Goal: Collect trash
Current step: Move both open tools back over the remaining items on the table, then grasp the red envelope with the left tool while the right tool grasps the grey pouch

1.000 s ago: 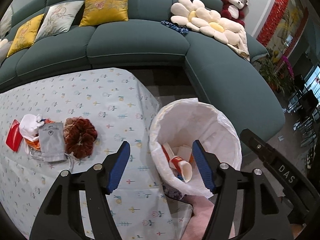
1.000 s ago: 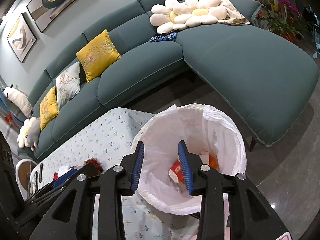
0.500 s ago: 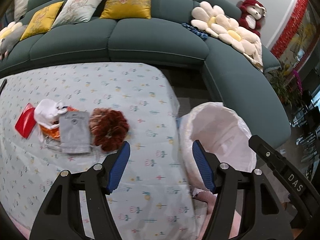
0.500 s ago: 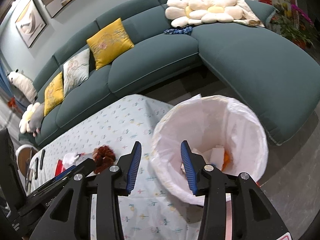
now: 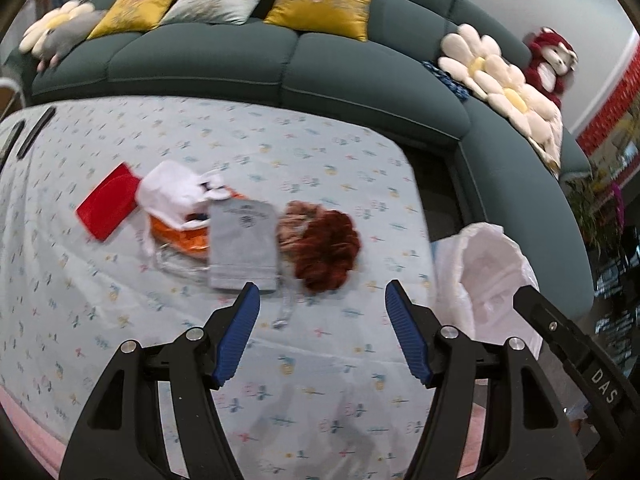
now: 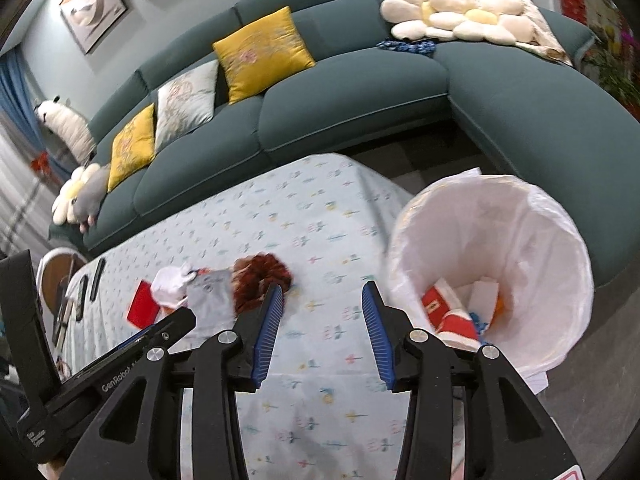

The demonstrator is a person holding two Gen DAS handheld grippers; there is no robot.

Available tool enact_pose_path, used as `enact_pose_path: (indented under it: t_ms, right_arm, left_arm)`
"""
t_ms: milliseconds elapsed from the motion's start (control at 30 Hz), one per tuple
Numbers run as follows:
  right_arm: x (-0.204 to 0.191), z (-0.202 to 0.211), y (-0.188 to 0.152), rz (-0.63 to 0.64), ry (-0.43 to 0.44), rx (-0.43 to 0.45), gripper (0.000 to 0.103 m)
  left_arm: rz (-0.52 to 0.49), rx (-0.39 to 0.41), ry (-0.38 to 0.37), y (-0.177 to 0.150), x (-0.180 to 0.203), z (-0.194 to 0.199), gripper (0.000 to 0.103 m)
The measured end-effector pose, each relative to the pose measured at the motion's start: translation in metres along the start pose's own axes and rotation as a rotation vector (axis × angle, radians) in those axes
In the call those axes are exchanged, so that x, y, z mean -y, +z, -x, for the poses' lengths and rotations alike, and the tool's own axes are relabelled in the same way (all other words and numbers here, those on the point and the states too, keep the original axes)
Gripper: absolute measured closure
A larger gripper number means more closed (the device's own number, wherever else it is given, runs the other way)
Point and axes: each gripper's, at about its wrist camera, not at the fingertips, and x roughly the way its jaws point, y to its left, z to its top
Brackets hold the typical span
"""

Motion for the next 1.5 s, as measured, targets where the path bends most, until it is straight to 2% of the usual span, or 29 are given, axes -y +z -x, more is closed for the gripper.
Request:
enact_pose_path:
  t_ms: [467,633,833,900,1000,1233,1433,1500]
  right_arm:
    - [-0.077,-0.033,-0.026,0.102,0.047,-0.088,0.062]
    - [-0.102,-0.049,-0.035,0.132,0.060,-0.125,0.062]
    - [-0.134,-0.076,-0.045,0.174,0.068,-0.179,0.058]
    - [-0.141,-0.085,-0.048,0.177,0.067,-0.194,0.057]
    - [-0.150,-0.102,-0.050,0.175,0.064,-0.226,0.057]
    - [-0.166,-0.142,-0.052,0.169,0.033,-0.280,0.057]
    - [-0.172,-0.169,-0.051,0.175,0.000,-0.311,0.053]
    - [-0.169,-0.179,-0.052,0.167,-0.012,-0.327,0.053]
  left_arm:
    - [0.121,0.002,0.074,-0.003,-0.100,0.007,0.041]
    - [0.144,0.005,0.113,0.000,-0.135,0.007,0.038]
    - [0.144,0.005,0.166,0.008,-0.178,0.002,0.037]
    - [0.151,0.008,0.178,0.013,-0.193,-0.001,0.030]
    - [0.138,0.012,0.189,0.022,-0.210,-0.006,0.030]
    - [0.125,-0.013,0.170,0.044,-0.235,-0.030,0.030]
    - [0.131,-0.050,0.124,0.056,-0.242,-0.056,0.041]
    - [0.123,-0.060,0.111,0.058,-0.242,-0.063,0.052]
